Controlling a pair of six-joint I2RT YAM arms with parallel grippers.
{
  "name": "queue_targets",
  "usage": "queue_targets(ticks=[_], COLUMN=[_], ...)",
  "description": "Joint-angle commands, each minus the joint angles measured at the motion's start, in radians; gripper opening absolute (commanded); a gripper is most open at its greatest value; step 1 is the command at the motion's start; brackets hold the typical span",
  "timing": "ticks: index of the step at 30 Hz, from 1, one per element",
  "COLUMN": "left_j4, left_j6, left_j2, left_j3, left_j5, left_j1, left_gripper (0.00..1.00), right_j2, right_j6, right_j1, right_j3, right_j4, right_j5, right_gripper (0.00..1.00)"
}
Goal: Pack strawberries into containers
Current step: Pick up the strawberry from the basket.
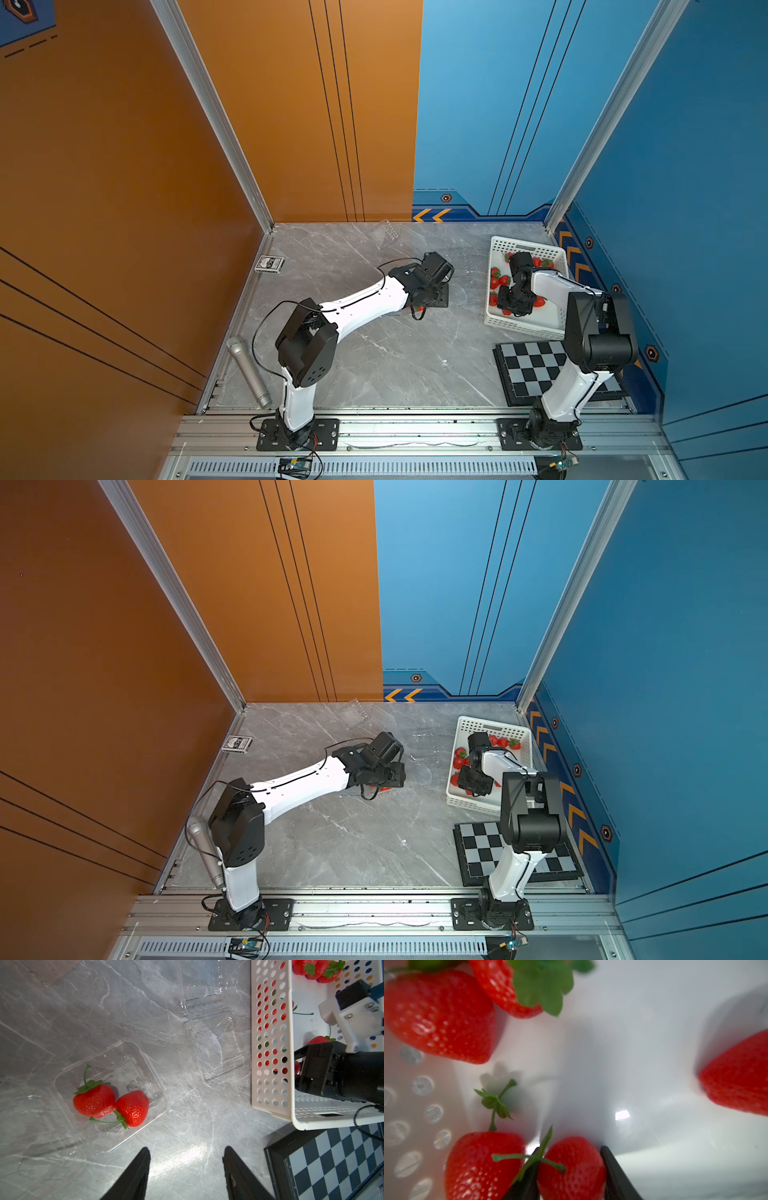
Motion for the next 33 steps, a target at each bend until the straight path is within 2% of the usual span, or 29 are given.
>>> queue_targets(ticks=[1, 9, 33], left_j4=[-0.013, -0.014, -0.014], left_j6=[0.008, 0.007, 0.006], left_j2=[-0.037, -0.063, -0.119], left_j3=[-0.023, -0.043, -0.088], left_j5=[0.007, 0.000, -0.028], left_j1=[0.017, 0.032, 0.056], left_gripper=[0.59, 0.59, 0.59], right_j2=[0.009, -0.070, -0.264], right_j6=[-0.014, -0.010, -0.003], right_j1=[-0.002, -0.025, -0.085], right_j3=[0.012, -0.004, -0.032], right_j4=[0.004, 0.002, -0.032], right_j5=[0.008, 0.015, -0.012], right_gripper=[0.23, 0.20, 0.19])
